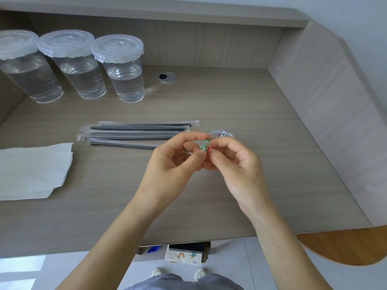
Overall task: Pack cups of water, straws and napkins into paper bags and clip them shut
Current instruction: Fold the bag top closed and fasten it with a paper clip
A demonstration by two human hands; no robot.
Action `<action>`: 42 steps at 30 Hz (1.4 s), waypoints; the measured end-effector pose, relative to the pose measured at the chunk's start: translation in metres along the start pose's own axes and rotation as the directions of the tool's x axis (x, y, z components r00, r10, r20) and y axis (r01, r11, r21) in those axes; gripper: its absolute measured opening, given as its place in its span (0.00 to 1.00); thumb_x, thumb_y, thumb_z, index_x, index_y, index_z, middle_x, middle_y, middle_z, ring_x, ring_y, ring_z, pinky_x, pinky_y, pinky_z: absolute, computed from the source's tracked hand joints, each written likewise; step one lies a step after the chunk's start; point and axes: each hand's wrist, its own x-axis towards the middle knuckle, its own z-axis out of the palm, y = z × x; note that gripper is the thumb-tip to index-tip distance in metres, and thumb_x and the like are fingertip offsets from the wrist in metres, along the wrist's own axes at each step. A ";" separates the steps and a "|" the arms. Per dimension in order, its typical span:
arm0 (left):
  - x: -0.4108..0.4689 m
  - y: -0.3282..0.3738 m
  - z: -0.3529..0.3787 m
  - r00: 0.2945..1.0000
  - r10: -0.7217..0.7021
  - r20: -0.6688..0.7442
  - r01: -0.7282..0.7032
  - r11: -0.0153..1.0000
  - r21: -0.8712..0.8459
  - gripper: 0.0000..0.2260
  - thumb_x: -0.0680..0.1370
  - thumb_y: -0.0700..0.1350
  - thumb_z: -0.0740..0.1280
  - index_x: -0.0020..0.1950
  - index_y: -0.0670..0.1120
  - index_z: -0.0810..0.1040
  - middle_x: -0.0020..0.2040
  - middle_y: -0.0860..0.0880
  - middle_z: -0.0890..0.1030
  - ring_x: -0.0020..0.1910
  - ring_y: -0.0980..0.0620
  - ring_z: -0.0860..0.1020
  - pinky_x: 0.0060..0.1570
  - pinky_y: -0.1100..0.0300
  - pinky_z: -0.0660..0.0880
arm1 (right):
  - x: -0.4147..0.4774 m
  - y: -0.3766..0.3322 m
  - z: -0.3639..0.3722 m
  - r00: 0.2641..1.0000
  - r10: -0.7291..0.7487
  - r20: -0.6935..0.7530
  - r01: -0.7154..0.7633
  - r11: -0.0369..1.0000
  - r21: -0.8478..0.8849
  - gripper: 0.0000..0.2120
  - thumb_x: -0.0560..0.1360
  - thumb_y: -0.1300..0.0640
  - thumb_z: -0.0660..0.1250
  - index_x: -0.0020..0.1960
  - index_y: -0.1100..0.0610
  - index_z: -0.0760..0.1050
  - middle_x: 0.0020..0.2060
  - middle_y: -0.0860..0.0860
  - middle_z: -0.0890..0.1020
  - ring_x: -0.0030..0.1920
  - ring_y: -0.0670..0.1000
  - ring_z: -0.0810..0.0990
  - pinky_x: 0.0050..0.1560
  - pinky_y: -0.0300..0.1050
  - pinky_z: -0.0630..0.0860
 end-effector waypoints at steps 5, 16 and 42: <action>0.000 -0.002 0.000 0.993 0.100 -0.066 -0.079 0.959 0.271 0.08 0.70 0.44 0.66 0.43 0.57 0.80 0.31 0.58 0.78 0.32 0.55 0.78 0.38 0.62 0.75 | -0.002 0.001 -0.001 1.000 -0.029 0.010 0.028 0.999 0.014 0.03 0.71 0.64 0.70 0.41 0.57 0.78 0.31 0.47 0.83 0.32 0.45 0.82 0.37 0.32 0.75; 0.003 -0.006 0.009 0.956 0.256 -0.143 -0.115 0.777 0.619 0.09 0.72 0.39 0.70 0.42 0.55 0.79 0.30 0.62 0.75 0.30 0.63 0.72 0.34 0.77 0.65 | -0.002 0.015 0.000 0.920 -0.313 -0.238 0.231 0.920 -0.317 0.08 0.71 0.58 0.68 0.37 0.46 0.81 0.33 0.46 0.83 0.34 0.47 0.83 0.41 0.43 0.80; 0.023 -0.002 0.002 0.991 -0.081 -0.102 0.113 0.927 0.359 0.09 0.74 0.42 0.68 0.38 0.56 0.79 0.28 0.62 0.76 0.28 0.59 0.69 0.31 0.69 0.66 | 0.019 0.011 -0.029 0.969 -0.229 -0.094 0.192 0.935 -0.298 0.09 0.72 0.60 0.69 0.40 0.45 0.79 0.35 0.40 0.83 0.37 0.40 0.80 0.42 0.33 0.74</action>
